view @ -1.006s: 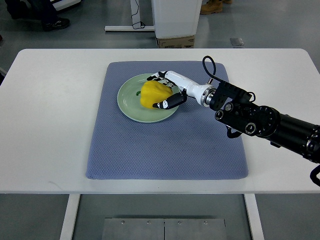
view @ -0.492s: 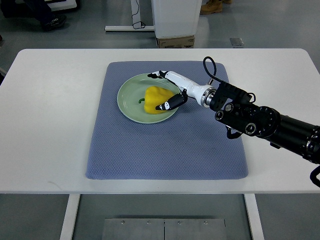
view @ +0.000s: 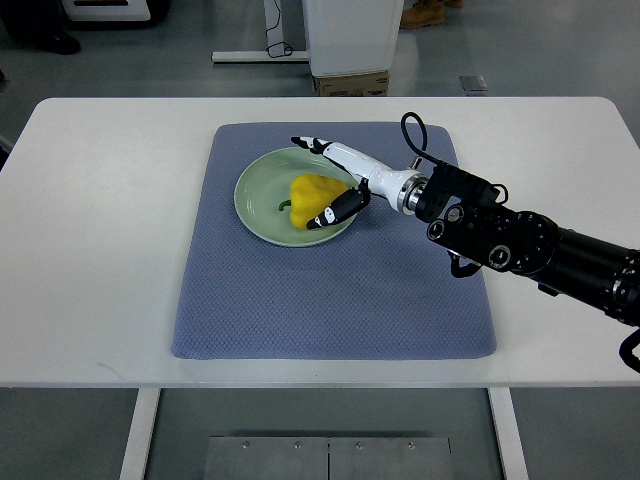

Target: Place yellow pepper on plate with right hand

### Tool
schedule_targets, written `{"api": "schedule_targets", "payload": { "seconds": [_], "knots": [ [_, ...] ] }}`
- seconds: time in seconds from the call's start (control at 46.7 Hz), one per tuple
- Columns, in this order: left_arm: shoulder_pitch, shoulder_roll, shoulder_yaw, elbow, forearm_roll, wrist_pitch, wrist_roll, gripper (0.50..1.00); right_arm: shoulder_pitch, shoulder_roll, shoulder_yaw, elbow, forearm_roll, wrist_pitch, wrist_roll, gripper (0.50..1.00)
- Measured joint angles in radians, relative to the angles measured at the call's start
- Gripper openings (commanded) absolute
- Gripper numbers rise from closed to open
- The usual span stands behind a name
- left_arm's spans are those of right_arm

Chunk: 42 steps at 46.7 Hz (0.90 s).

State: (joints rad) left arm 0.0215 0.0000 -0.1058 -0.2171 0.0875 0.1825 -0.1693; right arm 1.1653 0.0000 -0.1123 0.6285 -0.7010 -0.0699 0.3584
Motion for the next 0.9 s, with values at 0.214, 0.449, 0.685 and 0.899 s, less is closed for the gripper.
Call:
{"api": "schedule_targets", "payload": {
  "seconds": [0.214, 0.449, 0.685, 0.899],
  "knots": [
    [0.0, 0.0, 0.0, -0.001, 0.0, 0.0, 0.0, 1.0, 0.003, -0.016, 0.005, 0.046, 0.019, 0.001, 0.001, 0.993],
    [0.0, 0.0, 0.0, 0.0, 0.0, 0.0, 0.0, 1.0, 0.01, -0.103, 0.028, 0.089, 0.065, 0.001, -0.005, 0.993],
    [0.0, 0.0, 0.0, -0.001, 0.0, 0.0, 0.0, 1.0, -0.003, -0.179, 0.102, 0.099, 0.169, 0.017, -0.025, 0.993],
    [0.0, 0.0, 0.0, 0.0, 0.0, 0.0, 0.0, 1.0, -0.069, -0.184, 0.284, 0.09, 0.231, 0.014, -0.097, 0.993]
  ]
}}
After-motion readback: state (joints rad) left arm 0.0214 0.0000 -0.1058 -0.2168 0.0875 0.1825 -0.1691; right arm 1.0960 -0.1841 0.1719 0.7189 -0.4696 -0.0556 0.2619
